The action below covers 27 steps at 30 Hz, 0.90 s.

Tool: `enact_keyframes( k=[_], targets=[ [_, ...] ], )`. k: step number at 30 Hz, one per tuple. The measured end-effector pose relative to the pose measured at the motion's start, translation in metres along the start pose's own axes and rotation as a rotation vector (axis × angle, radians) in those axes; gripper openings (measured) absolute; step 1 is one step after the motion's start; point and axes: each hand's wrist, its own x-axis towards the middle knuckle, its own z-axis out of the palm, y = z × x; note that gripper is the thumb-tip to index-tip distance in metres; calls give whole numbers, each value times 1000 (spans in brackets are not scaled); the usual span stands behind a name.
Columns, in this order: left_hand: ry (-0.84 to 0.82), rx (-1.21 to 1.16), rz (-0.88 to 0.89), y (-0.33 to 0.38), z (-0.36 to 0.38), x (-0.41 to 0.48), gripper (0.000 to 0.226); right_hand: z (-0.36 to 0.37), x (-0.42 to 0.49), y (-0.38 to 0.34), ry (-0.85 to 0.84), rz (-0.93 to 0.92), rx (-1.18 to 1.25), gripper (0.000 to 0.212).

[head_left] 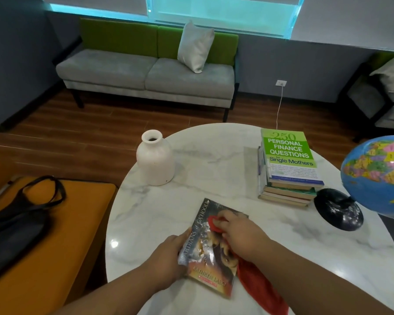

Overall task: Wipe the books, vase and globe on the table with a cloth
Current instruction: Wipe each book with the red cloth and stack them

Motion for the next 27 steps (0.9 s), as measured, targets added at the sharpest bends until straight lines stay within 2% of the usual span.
enact_keyframes(
  k=[3,7,10,14,18,22,26,27],
  targets=[
    [-1,-7,11,0,-1,2,91,-6,7,1,38,95,-33,60],
    [-1,3,7,-1,-1,1,90,0,7,-4,4,16,-34,64],
    [3,19,10,1,-1,1,92,-8,6,-1,35,147,-53,63],
    [8,-3,-10,0,0,0,93,2,1,-4,-8,-27,-34,60],
    [29,-3,-11,0,0,1,92,2,-5,2,40,96,10,49],
    [26,3,-15,-2,3,2,90,7,-7,-8,-48,-37,-26,59],
    [31,7,6,4,0,1,87,-2,-5,-6,1,142,-49,63],
    [30,15,2,5,0,1,87,-1,-4,-9,-6,133,-58,64]
  ],
)
